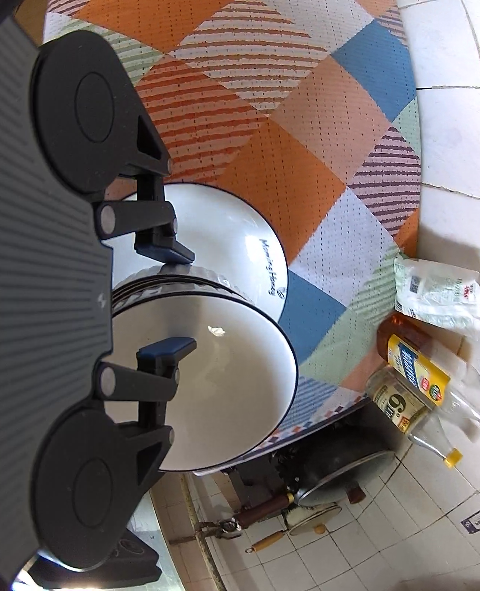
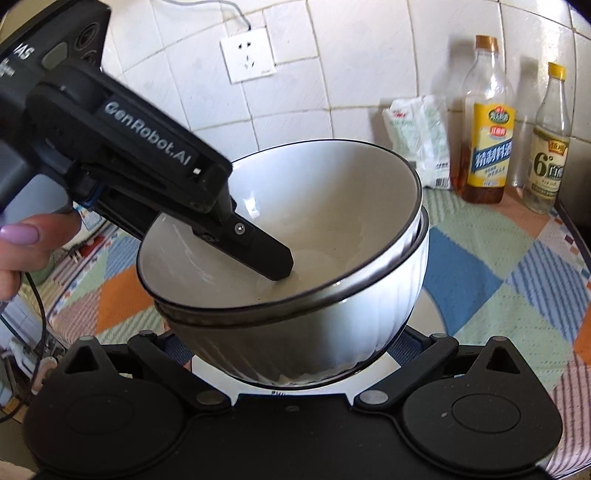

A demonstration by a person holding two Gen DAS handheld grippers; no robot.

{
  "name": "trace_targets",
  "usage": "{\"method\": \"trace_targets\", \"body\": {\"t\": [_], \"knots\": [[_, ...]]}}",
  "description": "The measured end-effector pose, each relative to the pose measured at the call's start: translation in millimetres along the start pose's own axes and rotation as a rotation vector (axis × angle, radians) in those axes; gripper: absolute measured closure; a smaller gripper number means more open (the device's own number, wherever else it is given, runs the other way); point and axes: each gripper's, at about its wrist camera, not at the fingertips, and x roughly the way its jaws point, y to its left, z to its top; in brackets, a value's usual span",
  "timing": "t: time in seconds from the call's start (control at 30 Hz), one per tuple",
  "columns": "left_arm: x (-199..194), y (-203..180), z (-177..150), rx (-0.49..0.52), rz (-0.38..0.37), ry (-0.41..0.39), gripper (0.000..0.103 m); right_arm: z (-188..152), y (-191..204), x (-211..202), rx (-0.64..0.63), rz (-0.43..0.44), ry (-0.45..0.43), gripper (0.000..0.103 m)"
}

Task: Organize plates and bowls
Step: 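Carry the bowl stack with the left gripper over the plate stack, then lower the bowl stack onto the white plate and open the left gripper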

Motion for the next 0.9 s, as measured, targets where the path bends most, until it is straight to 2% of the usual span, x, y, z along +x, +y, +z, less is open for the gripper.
{"method": "trace_targets", "body": {"t": [0.2,0.4,0.9], "knots": [[16,14,-2,-0.011,0.017,0.014,0.062,-18,7,16,0.012,-0.009,-0.008,0.0],[26,21,-2,-0.011,0.002,0.016,0.061,-28,12,26,-0.031,-0.025,-0.002,0.0],[31,27,-6,-0.07,-0.009,-0.013,0.06,-31,10,34,-0.093,-0.081,-0.037,0.002]]}}
